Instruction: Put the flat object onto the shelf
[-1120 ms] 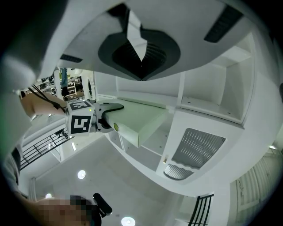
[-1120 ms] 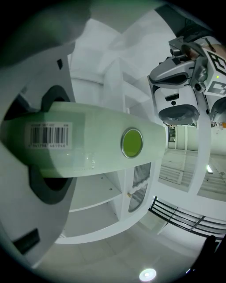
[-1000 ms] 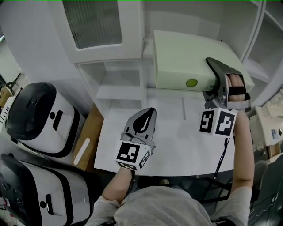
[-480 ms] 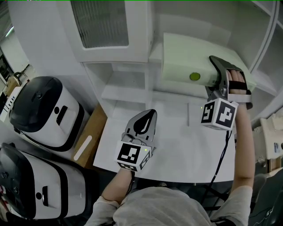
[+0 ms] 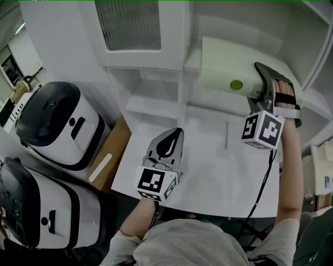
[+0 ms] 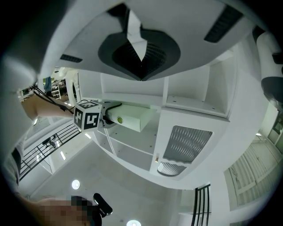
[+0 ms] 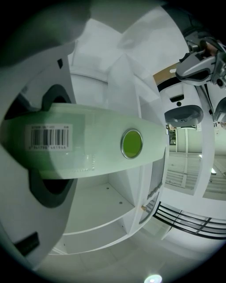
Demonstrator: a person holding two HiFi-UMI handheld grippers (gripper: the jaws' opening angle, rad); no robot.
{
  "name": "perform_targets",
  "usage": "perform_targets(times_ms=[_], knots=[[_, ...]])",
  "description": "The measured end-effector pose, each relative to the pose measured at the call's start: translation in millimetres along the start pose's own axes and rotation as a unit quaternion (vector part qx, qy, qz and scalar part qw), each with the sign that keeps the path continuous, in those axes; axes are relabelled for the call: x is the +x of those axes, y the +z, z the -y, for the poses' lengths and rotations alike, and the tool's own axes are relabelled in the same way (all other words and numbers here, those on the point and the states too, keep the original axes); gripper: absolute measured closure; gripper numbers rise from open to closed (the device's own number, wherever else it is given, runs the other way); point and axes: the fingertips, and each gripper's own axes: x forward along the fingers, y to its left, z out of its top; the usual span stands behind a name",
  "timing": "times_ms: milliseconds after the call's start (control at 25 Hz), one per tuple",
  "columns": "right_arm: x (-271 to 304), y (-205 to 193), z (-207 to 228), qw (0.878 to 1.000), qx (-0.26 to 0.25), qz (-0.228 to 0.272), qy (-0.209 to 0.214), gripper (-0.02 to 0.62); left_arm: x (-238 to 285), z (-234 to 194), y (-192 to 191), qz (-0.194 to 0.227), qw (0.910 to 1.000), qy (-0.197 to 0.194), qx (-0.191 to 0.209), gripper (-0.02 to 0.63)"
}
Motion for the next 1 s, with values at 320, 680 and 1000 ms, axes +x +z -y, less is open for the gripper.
perform_targets(times_ms=[320, 680, 1000], knots=[[-13, 2, 1, 1.0, 0.007, 0.016, 0.007, 0.272, 0, 3, -1, -0.002, 1.0, -0.007, 0.0, 0.591], [-30, -1, 3, 1.0, -0.002, 0.014, 0.0, 0.265, 6, 15, 0, -0.001, 0.9997, -0.024, -0.001, 0.591], [-11, 0, 1, 1.0, -0.004, 0.001, 0.0, 0.287, 9, 21, 7, 0.006, 0.9997, -0.021, 0.011, 0.591]])
